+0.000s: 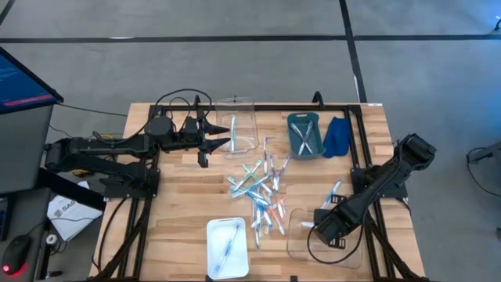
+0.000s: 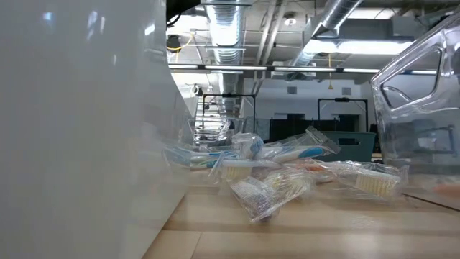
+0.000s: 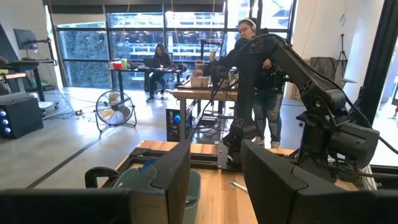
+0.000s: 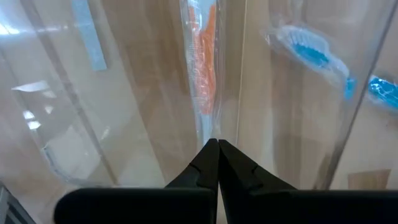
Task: Pick & Place Toothbrushes
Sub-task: Adjust the bottom transparent bin
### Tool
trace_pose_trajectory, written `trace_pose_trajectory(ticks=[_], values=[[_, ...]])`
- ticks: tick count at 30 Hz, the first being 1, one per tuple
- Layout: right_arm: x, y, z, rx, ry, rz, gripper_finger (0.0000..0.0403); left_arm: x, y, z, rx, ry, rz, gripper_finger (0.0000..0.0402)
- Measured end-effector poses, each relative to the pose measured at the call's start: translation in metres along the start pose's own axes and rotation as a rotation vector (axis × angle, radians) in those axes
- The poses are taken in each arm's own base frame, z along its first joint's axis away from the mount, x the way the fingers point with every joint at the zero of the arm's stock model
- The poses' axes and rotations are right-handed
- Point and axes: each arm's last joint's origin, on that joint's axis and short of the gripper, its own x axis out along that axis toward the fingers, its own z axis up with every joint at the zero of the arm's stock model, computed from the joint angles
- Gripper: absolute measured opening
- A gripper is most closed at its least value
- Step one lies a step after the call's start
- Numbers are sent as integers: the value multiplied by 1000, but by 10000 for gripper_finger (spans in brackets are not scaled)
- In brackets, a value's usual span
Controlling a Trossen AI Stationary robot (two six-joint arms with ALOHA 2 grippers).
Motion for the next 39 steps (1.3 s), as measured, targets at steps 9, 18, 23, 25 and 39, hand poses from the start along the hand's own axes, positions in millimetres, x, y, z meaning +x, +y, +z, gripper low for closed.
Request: trace_pose_trajectory(ticks=[9, 18, 23, 25, 39], values=[[-1, -11, -3, 33, 66, -84, 0, 0, 0, 0, 0, 0, 0, 135], [-3, -20, -6, 42, 50, -210, 0, 0, 0, 0, 0, 0, 0, 135], [-4, -23, -8, 49, 71, -247, 0, 0, 0, 0, 0, 0, 0, 135], [-4, -24, -10, 68, 100, -254, 0, 0, 0, 0, -2, 1, 0, 135], [-3, -13, -32, 74, 253, -206, 0, 0, 0, 0, -1, 1, 0, 135]])
